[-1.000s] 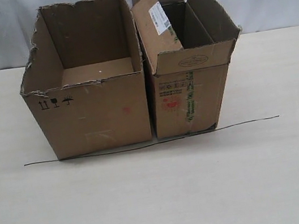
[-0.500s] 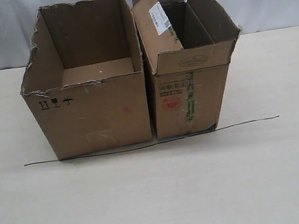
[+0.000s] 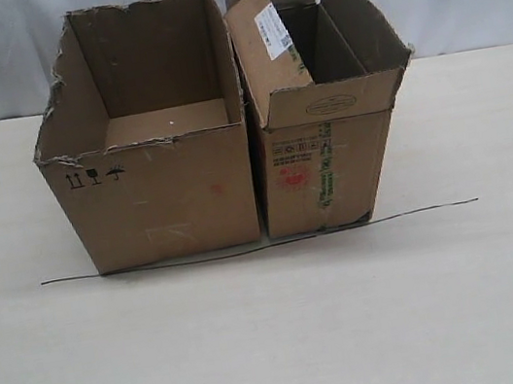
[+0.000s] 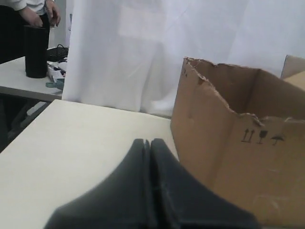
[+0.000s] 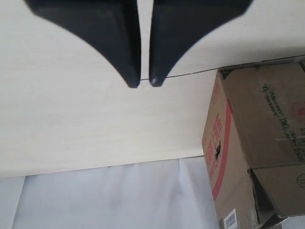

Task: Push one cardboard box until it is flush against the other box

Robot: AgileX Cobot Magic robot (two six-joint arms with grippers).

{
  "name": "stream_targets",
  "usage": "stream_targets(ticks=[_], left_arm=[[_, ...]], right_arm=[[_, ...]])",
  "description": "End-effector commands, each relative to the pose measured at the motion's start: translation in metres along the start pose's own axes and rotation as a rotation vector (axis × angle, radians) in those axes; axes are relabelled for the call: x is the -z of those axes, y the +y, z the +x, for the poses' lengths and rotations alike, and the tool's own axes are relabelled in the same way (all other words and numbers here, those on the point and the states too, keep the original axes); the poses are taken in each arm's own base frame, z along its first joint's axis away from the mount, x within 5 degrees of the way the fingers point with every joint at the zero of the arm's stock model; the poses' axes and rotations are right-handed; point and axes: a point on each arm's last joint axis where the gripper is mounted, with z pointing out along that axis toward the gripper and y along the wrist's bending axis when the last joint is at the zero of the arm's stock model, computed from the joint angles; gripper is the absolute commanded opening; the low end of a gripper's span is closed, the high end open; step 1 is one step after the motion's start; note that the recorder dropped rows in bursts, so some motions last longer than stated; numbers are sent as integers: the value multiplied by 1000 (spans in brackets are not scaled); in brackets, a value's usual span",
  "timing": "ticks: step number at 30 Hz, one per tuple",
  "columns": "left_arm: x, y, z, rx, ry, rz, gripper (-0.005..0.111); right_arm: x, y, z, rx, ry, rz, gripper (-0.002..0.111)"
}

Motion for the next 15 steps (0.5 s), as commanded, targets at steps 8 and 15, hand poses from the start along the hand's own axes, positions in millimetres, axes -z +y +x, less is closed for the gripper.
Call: stream_targets(ticks=[8, 15], left_arm=[[2, 1, 13, -65, 129, -7, 0], [2, 2, 13, -108, 131, -12, 0]], right_arm=[[0, 0, 1, -1, 0, -3, 5], [0, 0, 1, -1, 0, -3, 5]])
